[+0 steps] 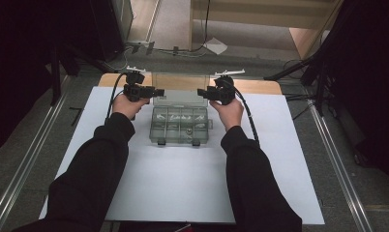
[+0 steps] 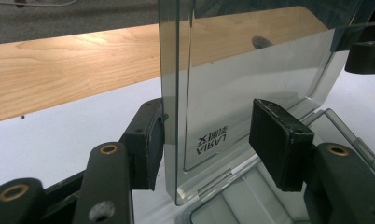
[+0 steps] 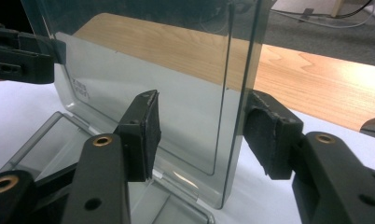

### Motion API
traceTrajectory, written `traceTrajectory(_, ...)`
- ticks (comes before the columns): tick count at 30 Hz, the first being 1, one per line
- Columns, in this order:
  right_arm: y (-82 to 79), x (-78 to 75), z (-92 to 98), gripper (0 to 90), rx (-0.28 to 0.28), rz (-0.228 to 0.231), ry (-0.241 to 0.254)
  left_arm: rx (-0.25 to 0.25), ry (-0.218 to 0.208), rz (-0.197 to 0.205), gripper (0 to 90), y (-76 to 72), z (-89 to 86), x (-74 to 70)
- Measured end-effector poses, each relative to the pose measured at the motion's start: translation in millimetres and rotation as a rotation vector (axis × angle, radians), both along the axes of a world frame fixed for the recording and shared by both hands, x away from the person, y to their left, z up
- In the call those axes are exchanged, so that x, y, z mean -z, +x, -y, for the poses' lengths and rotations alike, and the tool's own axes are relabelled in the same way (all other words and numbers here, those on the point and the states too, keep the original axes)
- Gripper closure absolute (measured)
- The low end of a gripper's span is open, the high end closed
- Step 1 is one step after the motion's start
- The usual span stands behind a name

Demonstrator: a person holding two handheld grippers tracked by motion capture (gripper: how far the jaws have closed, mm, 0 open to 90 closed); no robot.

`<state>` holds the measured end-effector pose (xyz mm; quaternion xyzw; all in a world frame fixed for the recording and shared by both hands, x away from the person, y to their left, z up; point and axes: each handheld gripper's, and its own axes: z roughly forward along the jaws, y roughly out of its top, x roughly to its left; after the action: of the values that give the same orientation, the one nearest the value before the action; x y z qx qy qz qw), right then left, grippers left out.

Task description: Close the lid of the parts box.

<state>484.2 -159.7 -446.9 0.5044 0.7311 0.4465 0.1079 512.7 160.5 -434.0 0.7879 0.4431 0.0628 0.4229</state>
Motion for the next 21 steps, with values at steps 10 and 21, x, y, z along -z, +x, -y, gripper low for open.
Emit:
traceTrajectory(10,-9.8,-3.2,1.3,50.8,-0.038,0.025,-0.023,0.021,-0.01,0.006,45.4,-4.9,-2.1,-2.0)
traceTrajectory(21,-20.9,-2.1,3.8,51.9,-0.069,0.056,-0.015,0.055,-0.021,0.012,45.7,-13.0,-5.5,-1.7)
